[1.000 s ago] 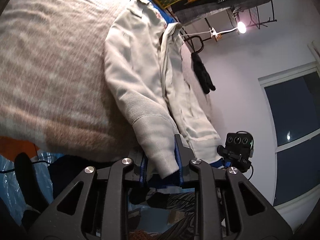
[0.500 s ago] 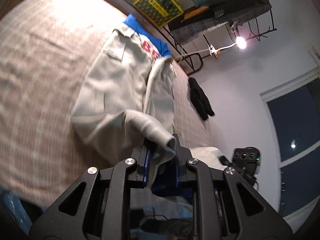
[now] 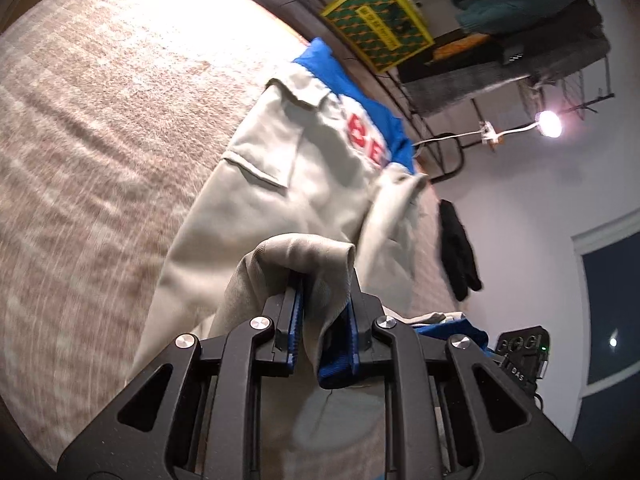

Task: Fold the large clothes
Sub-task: 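Lay the folded hem over the jacket back and open both tools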

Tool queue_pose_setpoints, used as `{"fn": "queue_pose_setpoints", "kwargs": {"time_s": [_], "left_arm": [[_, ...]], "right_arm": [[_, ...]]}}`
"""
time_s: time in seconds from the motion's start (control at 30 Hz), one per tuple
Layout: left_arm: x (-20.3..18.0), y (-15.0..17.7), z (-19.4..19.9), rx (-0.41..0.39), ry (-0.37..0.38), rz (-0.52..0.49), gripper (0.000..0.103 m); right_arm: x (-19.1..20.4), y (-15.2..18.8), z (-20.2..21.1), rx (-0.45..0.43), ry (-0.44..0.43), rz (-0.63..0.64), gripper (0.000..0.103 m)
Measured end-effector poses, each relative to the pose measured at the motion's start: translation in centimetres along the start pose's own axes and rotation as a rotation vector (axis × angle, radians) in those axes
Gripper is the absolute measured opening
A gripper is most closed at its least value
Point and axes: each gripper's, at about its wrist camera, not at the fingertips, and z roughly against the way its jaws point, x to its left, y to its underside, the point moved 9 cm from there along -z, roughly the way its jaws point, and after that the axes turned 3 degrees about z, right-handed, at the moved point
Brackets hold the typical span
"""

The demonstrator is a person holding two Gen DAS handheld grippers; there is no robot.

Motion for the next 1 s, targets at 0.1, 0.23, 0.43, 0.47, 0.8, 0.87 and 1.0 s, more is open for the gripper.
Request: {"fn": "queue_pose_setpoints", "kwargs": {"time_s": [0.1, 0.23, 0.43, 0.47, 0.8, 0.87, 1.0], "left_arm": [[0.6, -0.5, -1.9, 0.003, -0.033, 0.009, 0.017], [1.0, -1.0, -3.0, -0.003, -0.056, 0.018, 0.018], [0.2, -2.9, -0.3, -0.088, -0.023, 0.020, 0.044], [-0.1, -3.3, 0.5, -0.110, -0.010, 0.017, 0.046], [1.5, -3.1, 1.2, -0.093, -0.068, -0.100, 0.046], [2.1, -2.1, 0.1, -0.038, -0.063, -0.127, 0.046], [3.5, -0.3, -1.6, 0.041, -0.088, -0.181, 0.046]], "right_arm": [[-1.5, -0.7, -1.4, 0.018, 0.035, -0.026, 0.020], [-2.7, -1.0, -2.4, 0.044, 0.052, -0.061, 0.020], [-2.7, -1.4, -1.7, 0.098, -0.008, -0.088, 0.025], [-2.5, -1.5, -1.4, 0.097, -0.022, -0.082, 0.027], [-2.2, -3.7, 2.5, 0.001, -0.117, -0.093, 0.066], [-2.4, -4.4, 3.7, -0.039, -0.104, -0.087, 0.063], [-1.8, -3.3, 3.6, -0.004, 0.002, 0.089, 0.051]]}}
